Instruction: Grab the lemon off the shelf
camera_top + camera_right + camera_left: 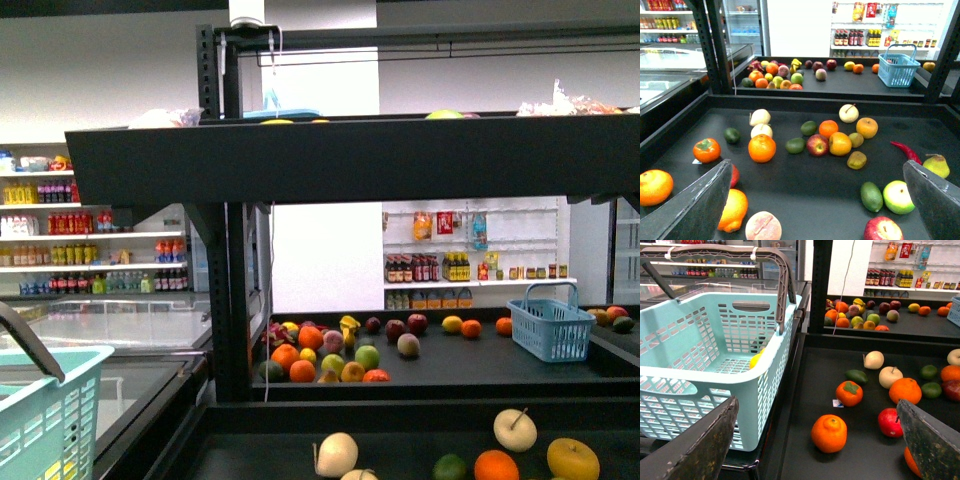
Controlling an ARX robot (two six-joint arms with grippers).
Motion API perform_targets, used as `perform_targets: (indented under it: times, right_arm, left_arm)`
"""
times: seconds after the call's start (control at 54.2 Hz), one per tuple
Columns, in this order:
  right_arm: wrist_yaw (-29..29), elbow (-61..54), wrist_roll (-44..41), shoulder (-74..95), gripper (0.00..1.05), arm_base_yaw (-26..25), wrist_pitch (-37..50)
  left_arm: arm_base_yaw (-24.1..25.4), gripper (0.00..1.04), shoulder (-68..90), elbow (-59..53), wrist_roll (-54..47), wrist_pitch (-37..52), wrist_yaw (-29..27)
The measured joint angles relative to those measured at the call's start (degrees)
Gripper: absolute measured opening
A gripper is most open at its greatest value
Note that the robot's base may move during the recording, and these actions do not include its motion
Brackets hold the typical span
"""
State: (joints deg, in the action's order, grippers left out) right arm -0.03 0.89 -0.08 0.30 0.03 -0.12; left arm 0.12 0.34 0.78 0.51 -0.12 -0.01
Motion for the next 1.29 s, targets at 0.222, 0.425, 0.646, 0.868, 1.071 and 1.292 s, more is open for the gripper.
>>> perform_targets:
  times: [0.222,0.425,0.646,0.868,1.071,1.292]
  right_arm:
    - [0.0,0.0,0.0,0.0,1.02,0.0,0.0]
    - [0.0,0.0,0.0,0.0,1.02,0.0,0.0]
    - [0.0,0.0,0.0,0.0,1.02,0.0,0.0]
    - [0.0,0.0,0.0,0.0,1.02,0.0,0.0]
    - [0.0,0.0,0.0,0.0,1.02,0.0,0.0]
    - [0.0,0.0,0.0,0.0,1.02,0.0,0.0]
  left_arm:
    - [0.0,0.97,0.0,0.0,0.0,0.0,0.0]
    - [0.0,0.97,0.0,0.0,0.0,0.0,0.0]
    - [0.0,0.97,0.0,0.0,0.0,0.0,0.0]
    - [0.0,0.97,0.0,0.0,0.0,0.0,0.0]
    - [0.0,0.97,0.0,0.0,0.0,0.0,0.0]
    - [0.0,0.97,0.0,0.0,0.0,0.0,0.0]
